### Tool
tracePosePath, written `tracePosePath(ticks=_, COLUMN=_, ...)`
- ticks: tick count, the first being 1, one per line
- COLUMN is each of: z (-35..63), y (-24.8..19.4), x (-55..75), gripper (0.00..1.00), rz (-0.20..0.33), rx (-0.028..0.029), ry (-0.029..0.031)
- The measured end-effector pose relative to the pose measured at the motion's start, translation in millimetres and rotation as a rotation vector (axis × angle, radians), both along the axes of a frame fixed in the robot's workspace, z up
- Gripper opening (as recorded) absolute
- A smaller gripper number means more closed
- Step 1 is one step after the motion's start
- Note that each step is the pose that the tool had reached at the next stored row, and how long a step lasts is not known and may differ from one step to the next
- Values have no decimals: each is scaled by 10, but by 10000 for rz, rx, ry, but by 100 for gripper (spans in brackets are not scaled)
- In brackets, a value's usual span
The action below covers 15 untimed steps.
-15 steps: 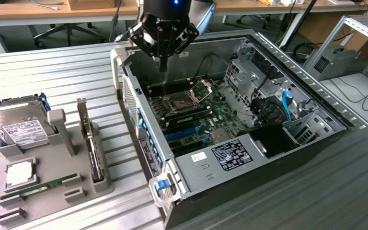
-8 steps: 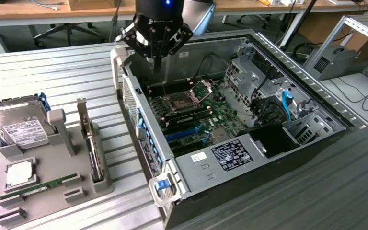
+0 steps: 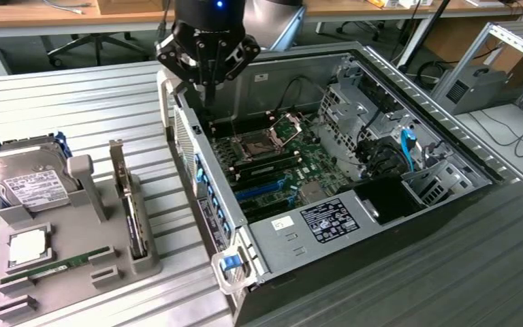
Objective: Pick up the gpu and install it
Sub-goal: 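Reach for the gpu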
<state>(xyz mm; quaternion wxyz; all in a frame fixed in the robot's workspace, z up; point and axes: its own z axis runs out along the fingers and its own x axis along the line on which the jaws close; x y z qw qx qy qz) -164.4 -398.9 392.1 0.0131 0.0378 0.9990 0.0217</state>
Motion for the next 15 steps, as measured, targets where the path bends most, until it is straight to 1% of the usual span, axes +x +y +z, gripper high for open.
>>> tracePosePath(ticks=5, z=-2, y=0, x=-119, gripper=11, rz=-1, rx=-1, ry=1)
tracePosePath(ticks=6, z=-4, y=0, x=-177, gripper=11, rz=0, rx=0, ry=0)
tracePosePath(ticks=10, z=-7, y=0, x=-282, gripper=11, rz=-1, rx=0, ry=1)
tracePosePath(ticks=15, z=-10, y=0, x=-444, gripper=11, rz=-1, rx=0, ry=1)
